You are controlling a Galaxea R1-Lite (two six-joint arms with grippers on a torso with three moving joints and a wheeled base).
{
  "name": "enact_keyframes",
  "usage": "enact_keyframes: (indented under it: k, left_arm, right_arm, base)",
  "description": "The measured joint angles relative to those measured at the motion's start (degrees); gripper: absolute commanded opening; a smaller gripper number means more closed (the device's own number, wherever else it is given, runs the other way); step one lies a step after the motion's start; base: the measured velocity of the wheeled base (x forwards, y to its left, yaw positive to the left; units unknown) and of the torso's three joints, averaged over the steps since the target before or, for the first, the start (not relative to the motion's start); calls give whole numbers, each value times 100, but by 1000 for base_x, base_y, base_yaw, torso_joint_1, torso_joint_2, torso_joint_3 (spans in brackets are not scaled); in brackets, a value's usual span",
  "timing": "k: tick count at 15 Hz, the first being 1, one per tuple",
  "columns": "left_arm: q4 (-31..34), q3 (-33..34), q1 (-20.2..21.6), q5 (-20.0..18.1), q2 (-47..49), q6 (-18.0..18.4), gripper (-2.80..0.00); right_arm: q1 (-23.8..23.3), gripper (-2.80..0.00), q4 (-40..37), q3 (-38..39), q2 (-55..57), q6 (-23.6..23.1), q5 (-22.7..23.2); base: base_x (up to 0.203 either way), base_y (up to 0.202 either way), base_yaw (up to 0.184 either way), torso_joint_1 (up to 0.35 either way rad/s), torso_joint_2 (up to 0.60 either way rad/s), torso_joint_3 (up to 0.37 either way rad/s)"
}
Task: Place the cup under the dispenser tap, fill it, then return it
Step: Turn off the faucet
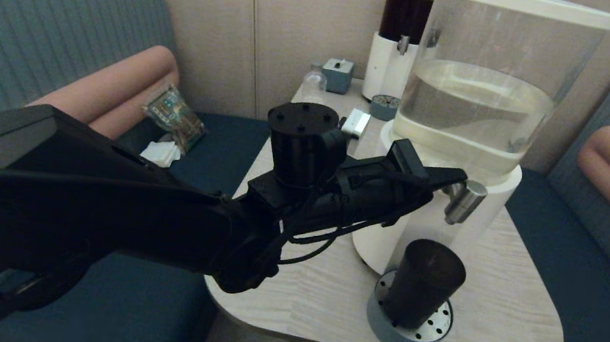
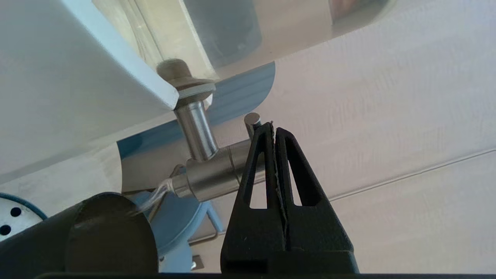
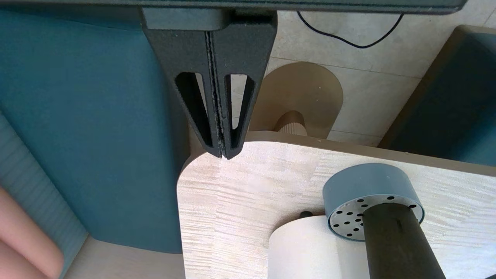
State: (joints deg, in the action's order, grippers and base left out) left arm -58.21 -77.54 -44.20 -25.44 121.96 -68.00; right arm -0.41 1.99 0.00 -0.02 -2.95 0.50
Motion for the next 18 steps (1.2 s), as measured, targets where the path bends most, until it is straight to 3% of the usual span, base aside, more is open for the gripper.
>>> enact_keyframes:
  k: [18]
  left_arm:
    - [-171,-556,-11,-16,563,0,-280]
  right_arm:
    - [1,-280,1,0,0,0,1]
  base:
    - [0,0,0,0,0,0]
